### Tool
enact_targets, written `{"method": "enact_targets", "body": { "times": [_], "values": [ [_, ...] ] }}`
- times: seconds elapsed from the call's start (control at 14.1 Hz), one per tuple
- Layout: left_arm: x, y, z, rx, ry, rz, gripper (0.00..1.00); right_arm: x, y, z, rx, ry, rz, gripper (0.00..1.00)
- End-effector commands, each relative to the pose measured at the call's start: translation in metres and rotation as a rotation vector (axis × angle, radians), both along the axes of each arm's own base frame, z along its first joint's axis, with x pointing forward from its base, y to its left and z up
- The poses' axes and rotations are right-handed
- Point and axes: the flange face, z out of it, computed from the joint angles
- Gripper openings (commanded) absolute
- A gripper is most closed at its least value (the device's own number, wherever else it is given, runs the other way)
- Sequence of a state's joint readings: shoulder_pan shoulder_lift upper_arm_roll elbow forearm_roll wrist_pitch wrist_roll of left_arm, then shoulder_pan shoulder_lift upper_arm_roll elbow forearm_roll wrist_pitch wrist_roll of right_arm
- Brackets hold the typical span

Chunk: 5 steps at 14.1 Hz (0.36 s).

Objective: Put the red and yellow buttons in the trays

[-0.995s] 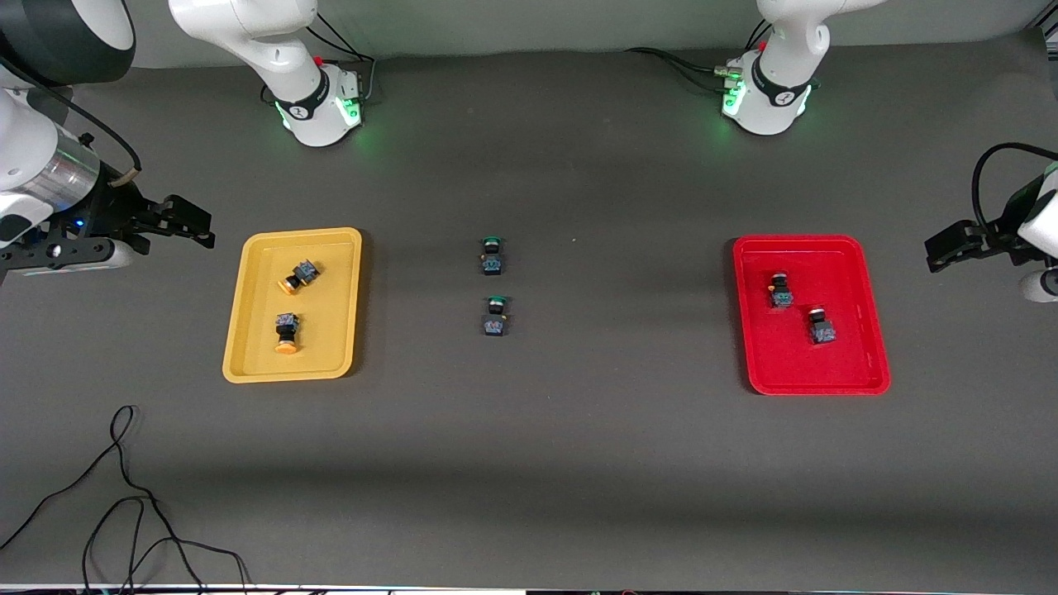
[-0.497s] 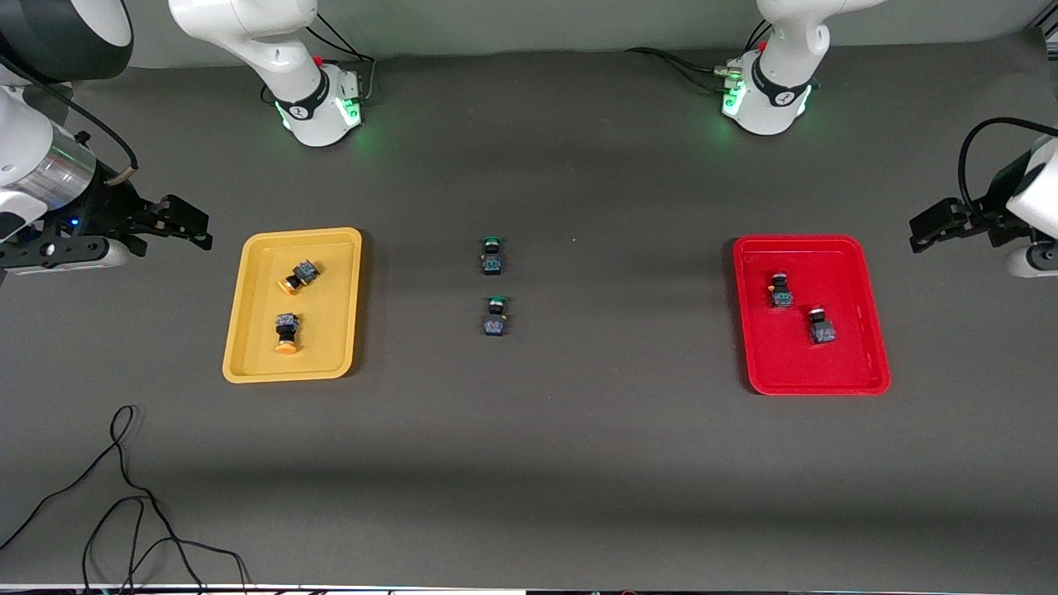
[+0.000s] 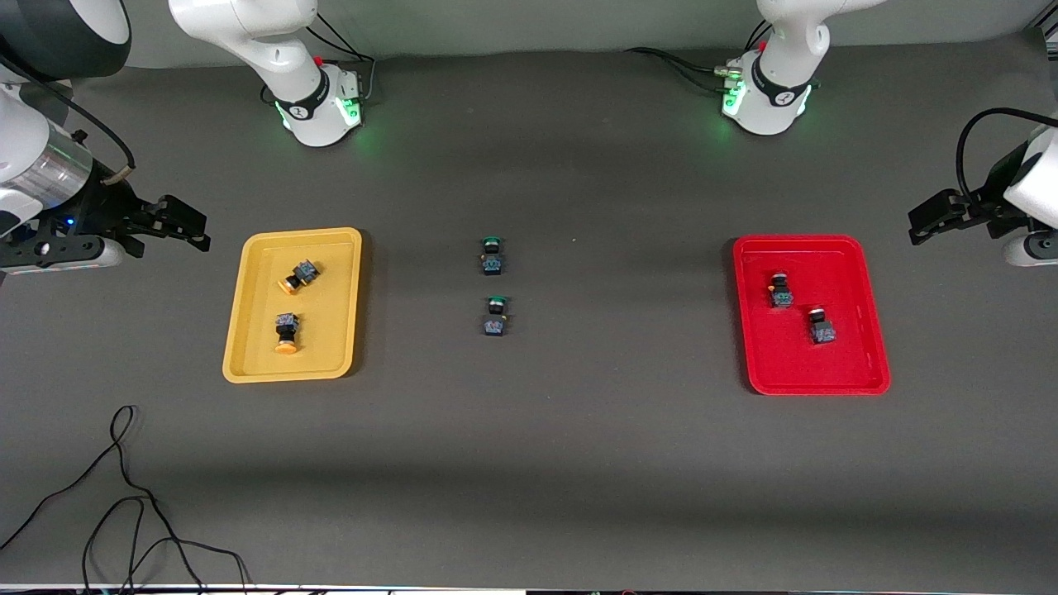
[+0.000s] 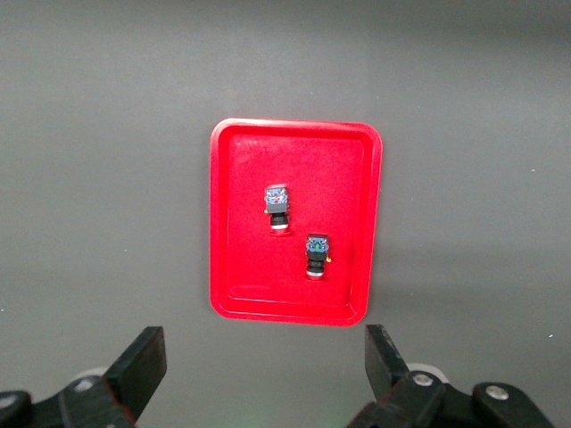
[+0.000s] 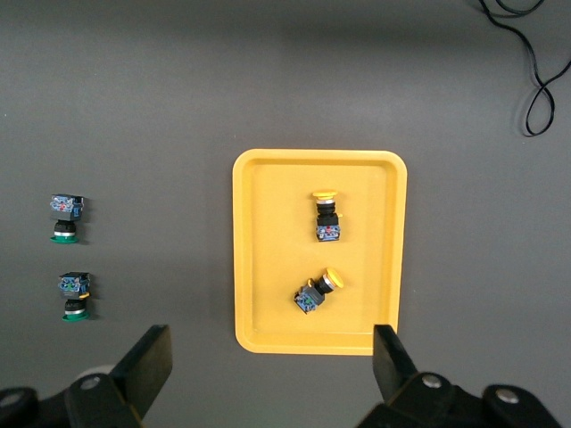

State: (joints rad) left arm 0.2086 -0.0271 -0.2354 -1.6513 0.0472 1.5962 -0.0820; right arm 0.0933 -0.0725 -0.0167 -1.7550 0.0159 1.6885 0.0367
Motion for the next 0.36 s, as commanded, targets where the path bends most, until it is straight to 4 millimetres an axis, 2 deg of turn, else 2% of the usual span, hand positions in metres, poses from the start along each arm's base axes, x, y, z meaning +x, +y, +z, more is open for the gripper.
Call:
{"method": "enact_targets", "body": {
  "times": [0.0, 0.28],
  "values": [
    [-0.0085, 0.0006, 0.0043, -0.007, -0.015, -0.009, 0.99, 0.003, 0.0028, 0.0052, -0.009, -0.011, -0.019, 1.0],
    [-0.0084, 0.0007, 0.0032, -0.007, -0.011, -0.009, 0.99, 0.0034, 0.0037, 0.0037, -0.009, -0.01, -0.017, 1.0]
  ]
}}
